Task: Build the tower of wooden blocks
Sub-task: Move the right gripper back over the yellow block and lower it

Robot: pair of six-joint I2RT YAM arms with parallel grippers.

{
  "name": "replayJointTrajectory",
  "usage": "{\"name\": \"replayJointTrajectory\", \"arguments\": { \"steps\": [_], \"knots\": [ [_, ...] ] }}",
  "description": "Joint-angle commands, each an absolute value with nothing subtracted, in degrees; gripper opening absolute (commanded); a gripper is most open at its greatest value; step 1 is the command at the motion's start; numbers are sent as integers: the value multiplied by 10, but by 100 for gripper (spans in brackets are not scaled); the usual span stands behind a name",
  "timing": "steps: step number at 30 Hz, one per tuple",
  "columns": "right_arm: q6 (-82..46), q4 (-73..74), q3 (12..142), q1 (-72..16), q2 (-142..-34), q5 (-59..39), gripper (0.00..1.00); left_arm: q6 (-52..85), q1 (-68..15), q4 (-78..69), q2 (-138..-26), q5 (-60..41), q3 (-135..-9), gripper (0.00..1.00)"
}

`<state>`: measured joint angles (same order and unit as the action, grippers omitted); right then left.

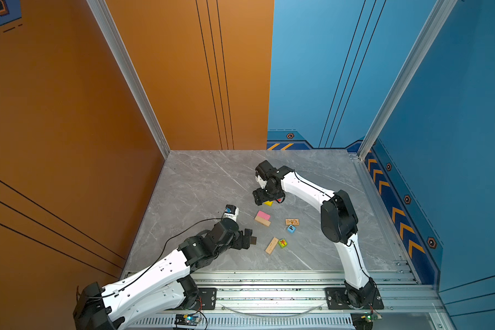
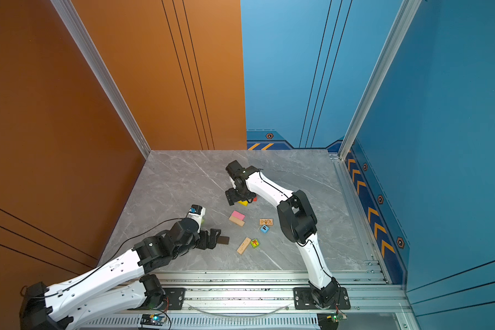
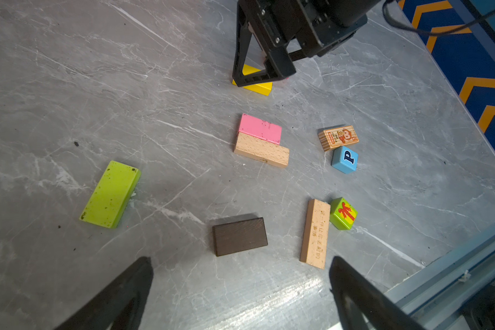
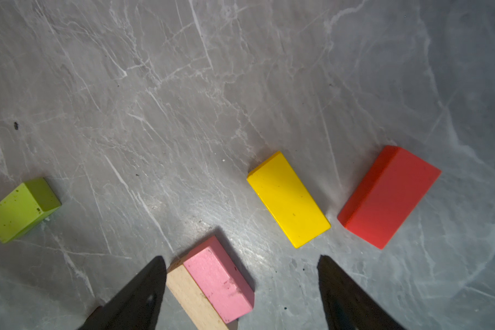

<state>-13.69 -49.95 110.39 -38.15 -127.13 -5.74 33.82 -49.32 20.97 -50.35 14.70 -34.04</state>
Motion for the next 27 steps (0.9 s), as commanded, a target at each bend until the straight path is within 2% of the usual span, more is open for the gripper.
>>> {"name": "replayJointTrajectory", "arguments": {
  "steps": [1, 27],
  "knots": [
    [-125, -510, 1116, -383, -1283, -41, 84, 325, -481, 215, -498, 130, -333, 98],
    [-71, -523, 1134, -374, -1304, -20, 84, 339, -453, 253, -435, 139, -294, 98]
  ]
}}
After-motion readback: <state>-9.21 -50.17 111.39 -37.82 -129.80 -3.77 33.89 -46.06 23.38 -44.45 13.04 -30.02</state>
